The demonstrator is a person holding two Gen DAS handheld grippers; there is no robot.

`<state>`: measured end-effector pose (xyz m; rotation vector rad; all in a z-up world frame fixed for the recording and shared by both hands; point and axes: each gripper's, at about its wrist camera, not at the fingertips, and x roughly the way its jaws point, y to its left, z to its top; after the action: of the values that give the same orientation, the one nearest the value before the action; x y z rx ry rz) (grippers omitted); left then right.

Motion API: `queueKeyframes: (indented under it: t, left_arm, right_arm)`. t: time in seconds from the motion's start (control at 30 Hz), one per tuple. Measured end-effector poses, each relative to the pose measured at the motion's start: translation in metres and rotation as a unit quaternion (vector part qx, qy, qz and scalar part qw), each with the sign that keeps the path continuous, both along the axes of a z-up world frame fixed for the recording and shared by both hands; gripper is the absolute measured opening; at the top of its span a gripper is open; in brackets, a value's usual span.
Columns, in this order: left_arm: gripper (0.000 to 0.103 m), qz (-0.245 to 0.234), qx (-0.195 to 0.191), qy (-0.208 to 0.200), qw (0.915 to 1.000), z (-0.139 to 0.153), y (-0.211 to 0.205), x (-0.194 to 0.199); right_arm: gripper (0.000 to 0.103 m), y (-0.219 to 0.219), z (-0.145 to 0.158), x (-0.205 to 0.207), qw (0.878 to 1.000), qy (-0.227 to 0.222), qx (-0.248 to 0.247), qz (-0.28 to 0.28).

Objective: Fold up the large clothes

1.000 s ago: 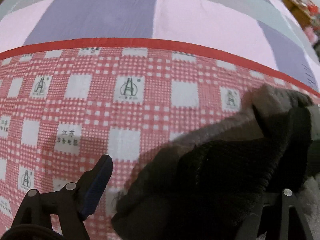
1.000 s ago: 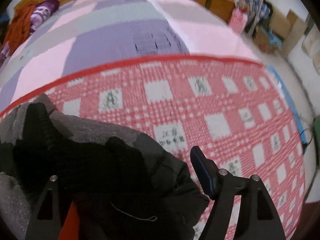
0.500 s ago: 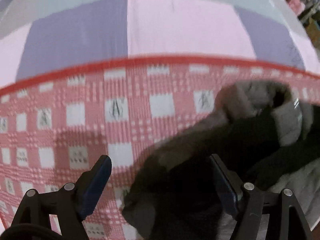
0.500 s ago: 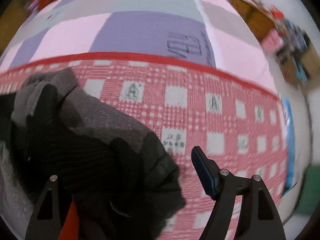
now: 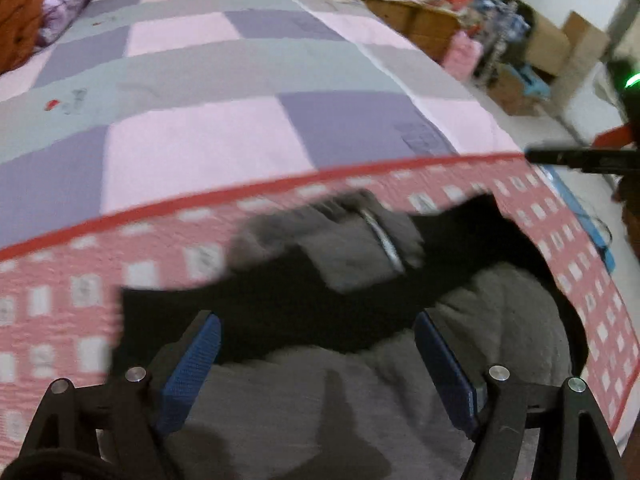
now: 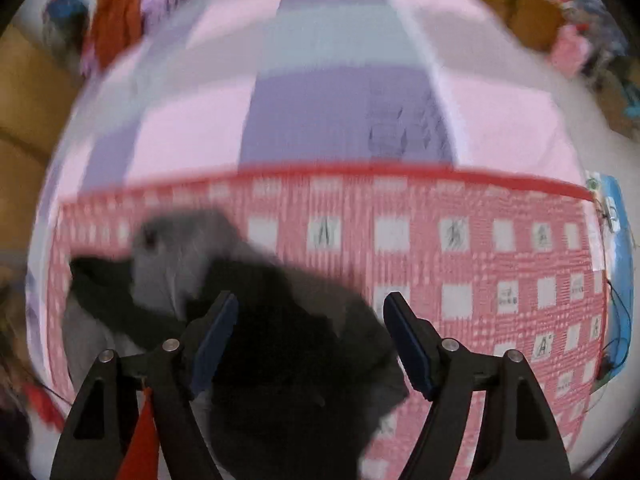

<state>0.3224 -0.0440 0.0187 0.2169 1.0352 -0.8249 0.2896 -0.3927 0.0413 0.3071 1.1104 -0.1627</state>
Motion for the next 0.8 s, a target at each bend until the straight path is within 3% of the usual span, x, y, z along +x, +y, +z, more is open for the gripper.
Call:
queueKeyframes:
  t: [0.07, 0.17, 0.23, 0.3, 0.47, 0.53, 0.63, 0.73, 0.77, 0.8]
  left_arm:
    - [0.083, -0.007, 0.003, 0.017, 0.9998, -0.019, -0.011, -0.014]
    - [0.083, -0.014, 0.009, 0.032, 0.9993, -0.041, -0.02, -0.034]
    - [0.083, -0.011, 0.006, 0.042, 0.999, -0.046, -0.018, -0.046]
    - [0.083, -0.015, 0.015, 0.022, 0.9995, -0.047, -0.015, -0.058]
    - [0.083, 0.012, 0.01, 0.002, 0.9999, -0.049, -0.007, -0.066]
    - [0.083, 0.031, 0.002, 0.008, 0.9995, -0.052, -0.004, -0.064]
    - [0.083, 0.044, -0.004, 0.011, 0.999, -0.057, -0.003, -0.062]
    - [0.083, 0.039, -0.001, 0.01, 0.9992, -0.061, -0.003, -0.062]
    - [0.083, 0.036, 0.001, 0.008, 0.9993, -0.063, -0.004, -0.062]
    - [0.083, 0.034, 0.001, 0.007, 0.9994, -0.064, -0.003, -0.061]
  right_arm:
    - [0.078, 0.042, 0.014, -0.021, 0.994, -0.055, -0.046, 0.081]
    - [0.078, 0.102, 0.0, -0.05, 0.981, -0.056, -0.054, 0.175]
    - [0.078, 0.124, -0.018, -0.061, 0.979, -0.039, -0.061, 0.193]
    - [0.078, 0.139, -0.03, -0.065, 0.975, -0.036, -0.069, 0.208]
    - [0.078, 0.161, -0.04, -0.033, 0.959, -0.051, -0.1, 0.259]
    - [0.078, 0.166, -0.048, -0.008, 0.956, -0.04, -0.091, 0.277]
    - [0.078, 0.157, -0.08, 0.031, 0.955, 0.02, -0.061, 0.289]
    - [0.077, 0.155, -0.108, 0.04, 0.952, 0.068, -0.029, 0.298]
    - [0.064, 0.157, -0.11, 0.036, 0.952, 0.056, -0.022, 0.301]
    - [0.044, 0.159, -0.108, 0.032, 0.951, 0.042, -0.024, 0.305]
